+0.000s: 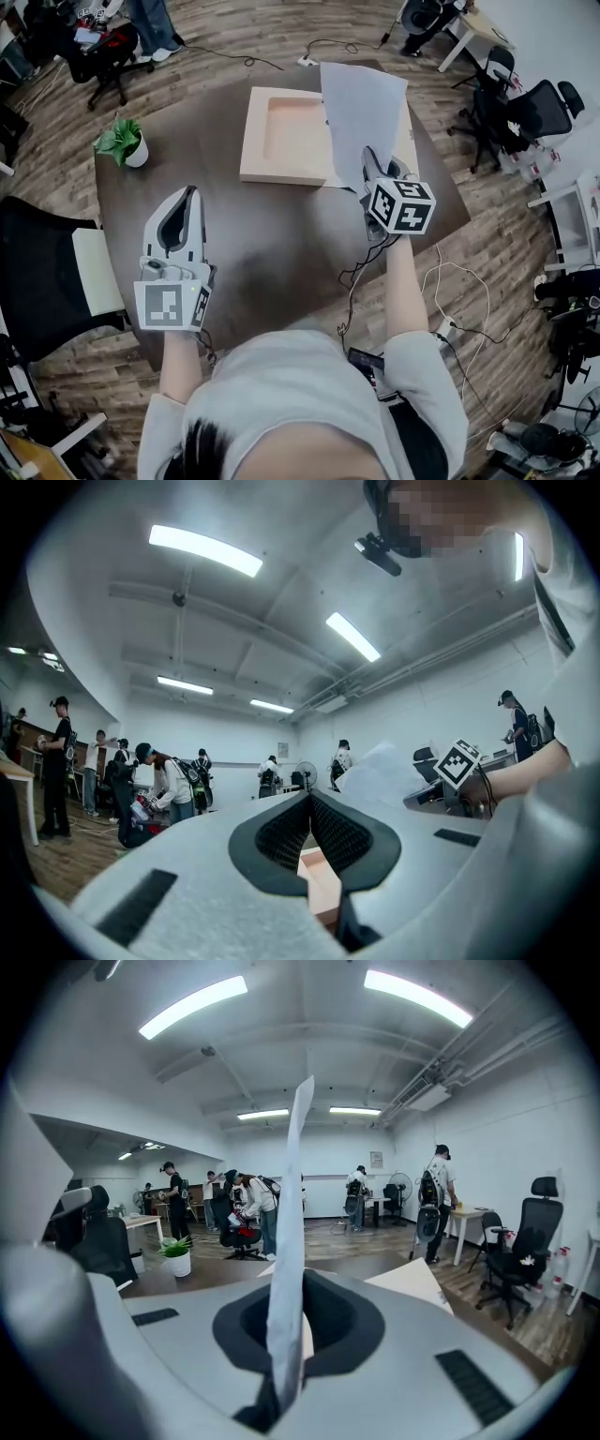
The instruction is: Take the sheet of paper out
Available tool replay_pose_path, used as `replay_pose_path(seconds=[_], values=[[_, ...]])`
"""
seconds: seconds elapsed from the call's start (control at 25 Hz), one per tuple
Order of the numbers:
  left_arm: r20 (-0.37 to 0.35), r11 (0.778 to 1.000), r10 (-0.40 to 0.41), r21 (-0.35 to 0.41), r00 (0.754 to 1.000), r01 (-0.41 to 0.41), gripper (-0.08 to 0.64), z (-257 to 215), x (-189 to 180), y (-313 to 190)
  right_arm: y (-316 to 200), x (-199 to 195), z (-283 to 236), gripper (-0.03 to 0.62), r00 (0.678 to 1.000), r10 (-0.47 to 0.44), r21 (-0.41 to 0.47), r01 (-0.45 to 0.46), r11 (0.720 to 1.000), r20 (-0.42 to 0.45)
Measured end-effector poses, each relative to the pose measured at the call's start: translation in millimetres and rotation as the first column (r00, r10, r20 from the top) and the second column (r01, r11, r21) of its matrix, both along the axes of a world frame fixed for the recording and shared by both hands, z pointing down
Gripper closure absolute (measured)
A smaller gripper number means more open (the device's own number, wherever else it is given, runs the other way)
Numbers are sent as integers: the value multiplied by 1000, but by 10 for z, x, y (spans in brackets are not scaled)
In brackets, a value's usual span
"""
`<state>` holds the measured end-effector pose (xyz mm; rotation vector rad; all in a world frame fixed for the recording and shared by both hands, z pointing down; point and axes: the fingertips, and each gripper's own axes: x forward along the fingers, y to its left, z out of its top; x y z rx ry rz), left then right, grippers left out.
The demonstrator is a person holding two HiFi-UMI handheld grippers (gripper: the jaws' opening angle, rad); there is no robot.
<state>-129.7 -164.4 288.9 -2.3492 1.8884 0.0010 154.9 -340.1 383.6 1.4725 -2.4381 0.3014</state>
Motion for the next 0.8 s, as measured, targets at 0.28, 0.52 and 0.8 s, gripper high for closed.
replay_pose_path(seconds=[0.28,0.52,0.8], values=[[-6,999,33,21,999,-33,551,-59,56,128,299,-18,-257,578,1000,8,69,-8,998,-2],[-6,997,66,36,998,-66,551,-132,112,194,530,-53,-494,578,1000,20,130,-20,991,2],[-12,993,100,59,995,-99,551,-211,154,305,835,-100,-663,578,999,37,184,-36,982,-3]])
